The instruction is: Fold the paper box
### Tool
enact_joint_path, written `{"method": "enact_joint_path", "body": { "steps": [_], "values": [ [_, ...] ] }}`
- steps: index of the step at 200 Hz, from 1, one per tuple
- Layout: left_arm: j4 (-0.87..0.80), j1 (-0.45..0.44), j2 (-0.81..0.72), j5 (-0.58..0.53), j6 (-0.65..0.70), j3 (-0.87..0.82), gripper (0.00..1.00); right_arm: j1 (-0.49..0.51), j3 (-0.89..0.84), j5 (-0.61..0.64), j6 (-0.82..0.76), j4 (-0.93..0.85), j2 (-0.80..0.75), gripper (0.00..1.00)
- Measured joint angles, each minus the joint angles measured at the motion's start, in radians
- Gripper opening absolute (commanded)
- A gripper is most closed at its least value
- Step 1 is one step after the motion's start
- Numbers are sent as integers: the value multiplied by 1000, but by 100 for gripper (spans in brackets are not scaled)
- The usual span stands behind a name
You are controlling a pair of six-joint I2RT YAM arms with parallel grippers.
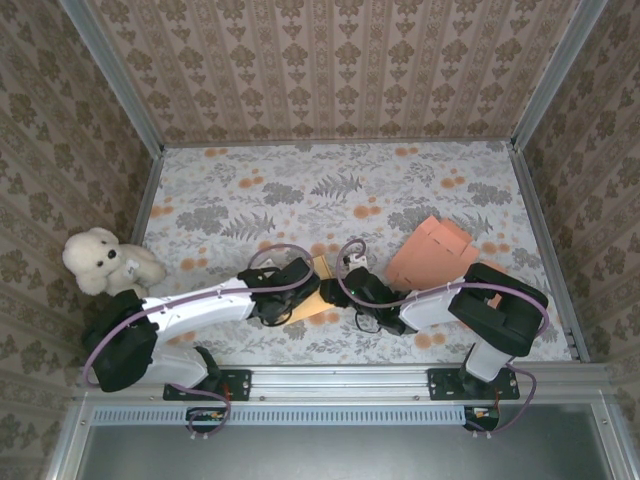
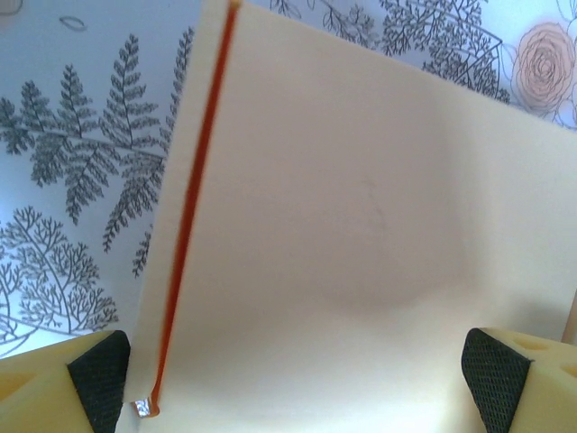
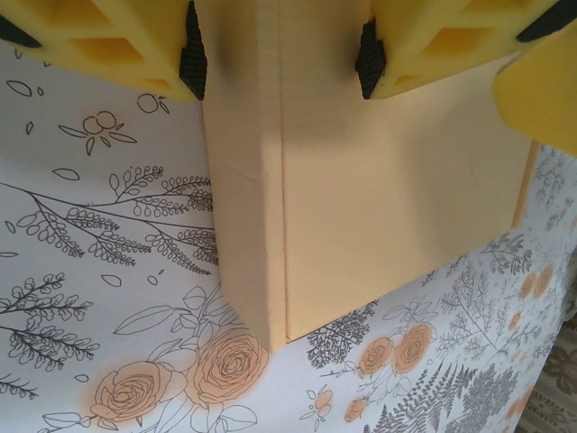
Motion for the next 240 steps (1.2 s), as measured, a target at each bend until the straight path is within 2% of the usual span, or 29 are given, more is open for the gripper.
{"method": "enact_joint_path", "body": {
  "steps": [50,117,167,240],
  "values": [
    [27,105,50,0,115,48,98,15,-18,-1,0,-15,-32,52],
    [42,205,98,-1,254,105,98,19,-20,22,-39,-144,-159,60],
    [37,204,82,-3,301,98,98,11,38,72,-108,-272,-177,62],
    [15,185,66,0,317,77,98,-5,89,85,-135,-230,-35,56]
  ]
}}
